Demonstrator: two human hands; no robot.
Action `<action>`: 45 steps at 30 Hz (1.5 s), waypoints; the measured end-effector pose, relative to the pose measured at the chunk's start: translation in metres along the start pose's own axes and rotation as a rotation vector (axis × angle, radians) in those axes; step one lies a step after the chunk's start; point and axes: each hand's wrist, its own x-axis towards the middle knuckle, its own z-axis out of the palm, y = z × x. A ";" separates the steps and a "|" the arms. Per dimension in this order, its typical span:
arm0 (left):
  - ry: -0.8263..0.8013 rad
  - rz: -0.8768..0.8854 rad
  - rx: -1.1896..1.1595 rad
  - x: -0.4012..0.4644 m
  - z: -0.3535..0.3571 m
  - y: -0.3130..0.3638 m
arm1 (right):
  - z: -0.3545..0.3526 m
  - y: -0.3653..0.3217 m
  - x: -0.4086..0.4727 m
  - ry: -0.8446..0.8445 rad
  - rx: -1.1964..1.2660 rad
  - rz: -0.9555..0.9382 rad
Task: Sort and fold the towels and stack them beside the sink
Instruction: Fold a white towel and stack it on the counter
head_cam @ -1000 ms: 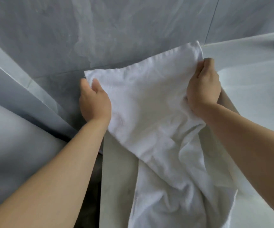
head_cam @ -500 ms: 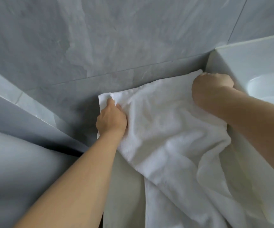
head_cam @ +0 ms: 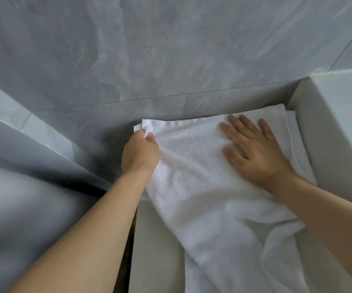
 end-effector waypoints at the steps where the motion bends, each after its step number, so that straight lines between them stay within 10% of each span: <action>1: -0.002 0.002 -0.004 0.001 0.000 0.001 | 0.000 0.000 0.000 -0.003 0.000 0.004; 10: -0.253 -0.213 -0.651 -0.068 -0.041 0.002 | -0.002 -0.003 -0.002 -0.025 -0.020 0.015; 15: -0.567 -0.246 -0.527 -0.116 -0.044 -0.022 | -0.001 -0.004 -0.002 -0.020 -0.044 0.025; 20: -0.239 -0.295 -0.633 -0.113 -0.045 -0.034 | 0.000 -0.005 -0.001 0.002 -0.057 0.019; 27: 0.348 0.268 0.329 -0.152 -0.017 -0.048 | 0.002 -0.005 -0.002 0.037 -0.053 0.008; 33: -0.163 0.631 0.435 -0.207 0.041 -0.089 | 0.002 -0.005 -0.002 0.058 -0.036 0.014; 45: -0.117 0.600 0.448 -0.202 0.047 -0.092 | -0.002 -0.011 -0.014 0.242 0.042 -0.017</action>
